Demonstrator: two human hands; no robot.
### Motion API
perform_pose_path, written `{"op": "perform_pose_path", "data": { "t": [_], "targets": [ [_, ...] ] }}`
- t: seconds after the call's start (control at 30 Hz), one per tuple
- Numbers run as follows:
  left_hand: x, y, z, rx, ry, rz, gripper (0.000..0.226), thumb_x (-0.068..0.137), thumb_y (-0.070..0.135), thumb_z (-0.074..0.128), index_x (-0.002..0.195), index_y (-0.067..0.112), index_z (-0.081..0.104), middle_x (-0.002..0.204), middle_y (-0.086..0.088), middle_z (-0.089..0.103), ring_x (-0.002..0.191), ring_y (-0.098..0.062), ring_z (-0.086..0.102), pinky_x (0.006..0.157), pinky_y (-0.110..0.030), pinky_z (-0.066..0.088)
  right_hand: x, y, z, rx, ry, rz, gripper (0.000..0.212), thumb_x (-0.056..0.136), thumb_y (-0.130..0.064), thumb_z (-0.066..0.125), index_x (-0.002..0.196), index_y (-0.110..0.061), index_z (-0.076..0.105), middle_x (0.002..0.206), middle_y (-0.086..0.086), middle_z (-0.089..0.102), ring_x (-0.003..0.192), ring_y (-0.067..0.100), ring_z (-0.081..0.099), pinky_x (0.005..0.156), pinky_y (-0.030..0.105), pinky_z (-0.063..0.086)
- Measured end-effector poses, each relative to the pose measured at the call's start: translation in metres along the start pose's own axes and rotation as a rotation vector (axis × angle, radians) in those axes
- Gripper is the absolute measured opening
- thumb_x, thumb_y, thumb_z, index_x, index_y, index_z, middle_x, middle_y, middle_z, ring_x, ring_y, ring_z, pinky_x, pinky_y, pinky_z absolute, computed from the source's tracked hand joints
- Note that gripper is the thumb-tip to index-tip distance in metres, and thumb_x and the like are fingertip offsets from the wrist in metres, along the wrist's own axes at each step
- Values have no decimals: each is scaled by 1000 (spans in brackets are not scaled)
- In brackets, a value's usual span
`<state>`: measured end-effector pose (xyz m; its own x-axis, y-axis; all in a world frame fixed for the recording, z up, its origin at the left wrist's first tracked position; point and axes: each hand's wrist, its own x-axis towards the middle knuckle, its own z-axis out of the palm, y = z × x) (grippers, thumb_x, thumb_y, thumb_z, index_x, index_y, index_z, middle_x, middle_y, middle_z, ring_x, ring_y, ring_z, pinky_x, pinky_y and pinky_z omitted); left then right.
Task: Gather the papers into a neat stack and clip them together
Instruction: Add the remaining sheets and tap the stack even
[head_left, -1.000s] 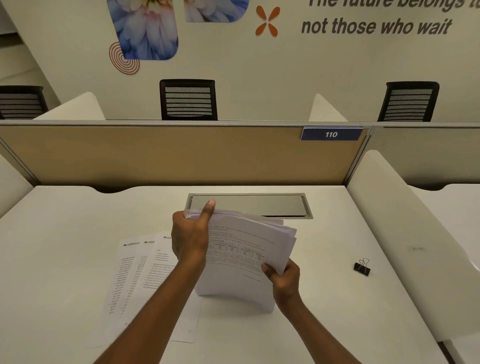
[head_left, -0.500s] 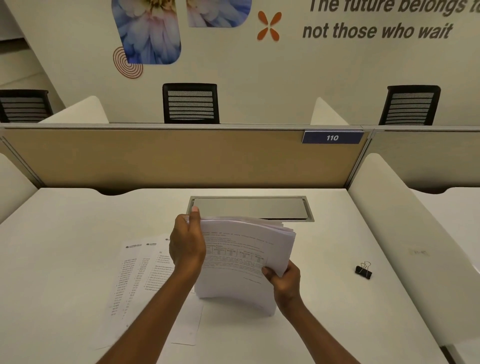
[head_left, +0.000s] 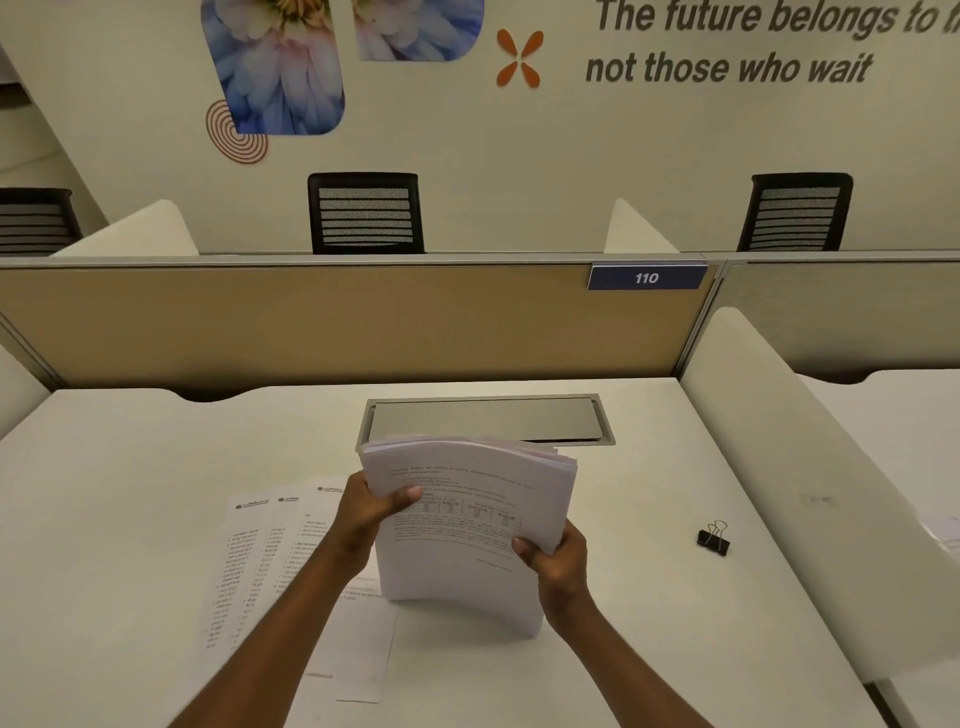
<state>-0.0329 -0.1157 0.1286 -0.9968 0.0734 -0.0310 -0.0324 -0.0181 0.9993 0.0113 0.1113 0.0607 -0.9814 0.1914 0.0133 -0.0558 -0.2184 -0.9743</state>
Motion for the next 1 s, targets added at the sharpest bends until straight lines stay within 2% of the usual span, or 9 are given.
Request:
{"op": "perform_pose_path", "data": {
  "t": [0.07, 0.17, 0.27, 0.33, 0.43, 0.5, 0.6, 0.73, 1.0],
  "targets": [
    [2, -2, -1, 36, 1, -44, 76, 41, 51, 87, 107, 18, 67, 99, -8, 74, 94, -34, 68, 77, -47, 59, 1, 1, -1, 5, -5, 6, 40, 55, -27, 76, 93, -14, 71, 93, 12, 74, 88, 36, 68, 73, 48, 60],
    [1, -1, 1, 69, 2, -75, 61, 45, 43, 84, 102, 26, 68, 96, -1, 75, 93, -28, 69, 75, -41, 58, 1, 0, 0, -4, 1, 2, 35, 57, -28, 77, 90, -18, 74, 92, 14, 74, 88, 40, 67, 74, 52, 59],
    [-3, 0, 5, 93, 21, -77, 46, 55, 32, 83, 98, 30, 68, 93, 4, 76, 90, -25, 70, 72, -37, 59, 0, -4, 0, -4, 14, -1, 34, 56, -27, 76, 89, -19, 74, 92, 12, 75, 87, 38, 68, 72, 49, 60],
    [-6, 0, 6, 113, 38, -70, 42, 58, 27, 81, 98, 30, 68, 92, 6, 76, 88, -24, 71, 72, -38, 60, -1, -6, -1, -5, 15, -5, 29, 59, -19, 76, 88, -18, 74, 90, 10, 75, 86, 35, 69, 70, 45, 60],
    [-14, -4, 5, 115, 70, -50, 47, 53, 34, 84, 98, 31, 68, 91, 6, 76, 84, -22, 72, 70, -38, 61, -5, -7, -3, -8, 18, -18, 25, 63, -8, 71, 86, -16, 73, 86, 6, 76, 83, 30, 70, 66, 37, 60],
    [-20, -10, 5, 95, 91, -50, 54, 47, 41, 83, 97, 31, 67, 90, 4, 76, 84, -21, 72, 70, -37, 60, -6, -4, -4, -40, 4, -23, 23, 63, -13, 73, 85, -21, 75, 88, 7, 76, 84, 31, 70, 68, 40, 61],
    [-26, -18, 8, 54, 109, -68, 54, 47, 37, 84, 98, 29, 67, 89, 4, 76, 88, -23, 71, 69, -33, 60, -10, 1, -5, -63, 1, -4, 24, 64, -15, 73, 87, -22, 74, 90, 7, 76, 86, 33, 70, 69, 40, 60],
    [-29, -19, 9, 57, 133, -60, 42, 56, 27, 81, 95, 31, 66, 86, 7, 76, 88, -23, 70, 67, -31, 59, -10, 0, -6, -58, -35, 1, 42, 59, -30, 76, 98, -14, 70, 96, 8, 75, 89, 33, 70, 72, 42, 60],
    [-32, -23, 12, 31, 231, -22, 51, 45, 32, 87, 92, 25, 71, 85, 2, 77, 82, -25, 72, 69, -39, 62, -7, -6, -5, -30, -37, -6, 45, 59, -26, 77, 100, -11, 68, 96, 9, 74, 88, 31, 70, 70, 40, 60]
  ]
}}
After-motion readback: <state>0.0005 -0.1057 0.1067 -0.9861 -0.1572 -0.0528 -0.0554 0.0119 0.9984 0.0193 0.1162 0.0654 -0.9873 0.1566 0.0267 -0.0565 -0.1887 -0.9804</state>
